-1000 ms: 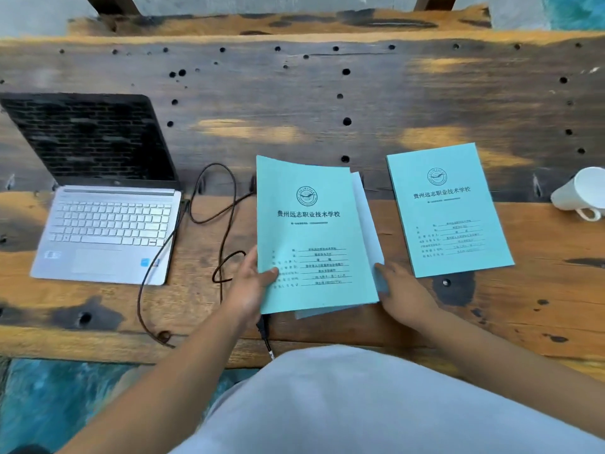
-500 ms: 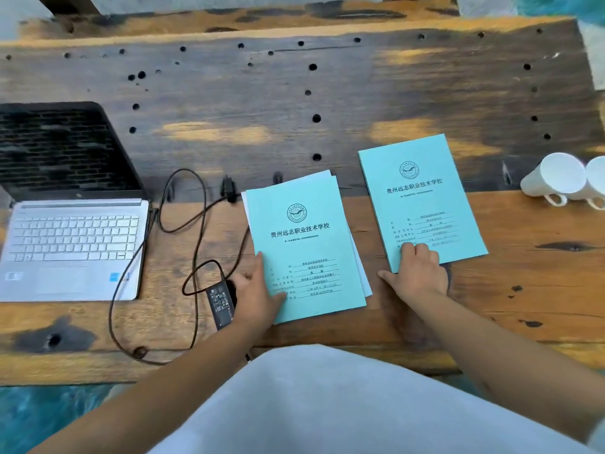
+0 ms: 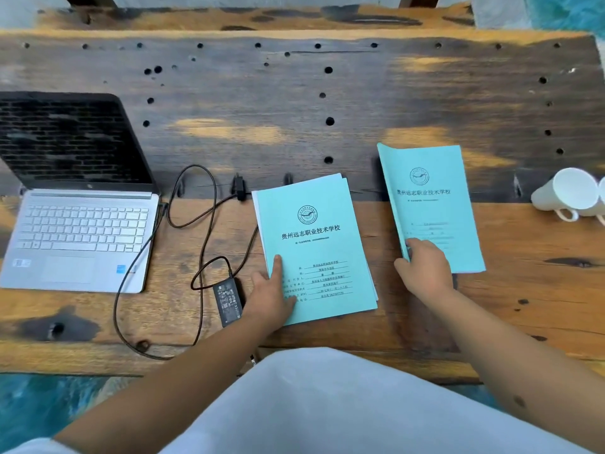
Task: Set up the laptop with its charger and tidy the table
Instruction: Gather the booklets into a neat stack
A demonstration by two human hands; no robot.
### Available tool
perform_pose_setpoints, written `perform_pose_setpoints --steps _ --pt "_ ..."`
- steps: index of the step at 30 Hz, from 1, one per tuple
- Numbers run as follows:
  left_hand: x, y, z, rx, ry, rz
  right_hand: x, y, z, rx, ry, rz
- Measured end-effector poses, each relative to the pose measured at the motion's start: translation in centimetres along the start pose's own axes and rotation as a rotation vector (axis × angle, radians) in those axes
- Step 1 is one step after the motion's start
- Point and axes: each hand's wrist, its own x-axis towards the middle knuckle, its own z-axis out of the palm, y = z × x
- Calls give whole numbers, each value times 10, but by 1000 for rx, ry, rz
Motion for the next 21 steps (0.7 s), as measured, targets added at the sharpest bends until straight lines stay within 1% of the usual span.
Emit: perform_pose_setpoints --steps 3,8,11,13,14,19,21 --pt "-1 -3 -8 -110 -27 8 -21 -22 -2 94 18 -86" --pt "5 -1 -21 -476 72 27 -69 -74 19 295 -118 -225" --pt "5 4 -26 -753 62 7 -87 -98 38 292 -162 -280" --pt "6 7 -28 -953 36 8 -94 -109 49 272 -236 -340" --pt "7 7 -29 -1009 38 14 -95 -114 55 264 -272 -361" --pt "8 5 -30 -1070 26 11 -95 -133 80 167 -389 -429" --pt "8 6 -31 -1056 34 -15 -91 -133 83 139 -504 -499"
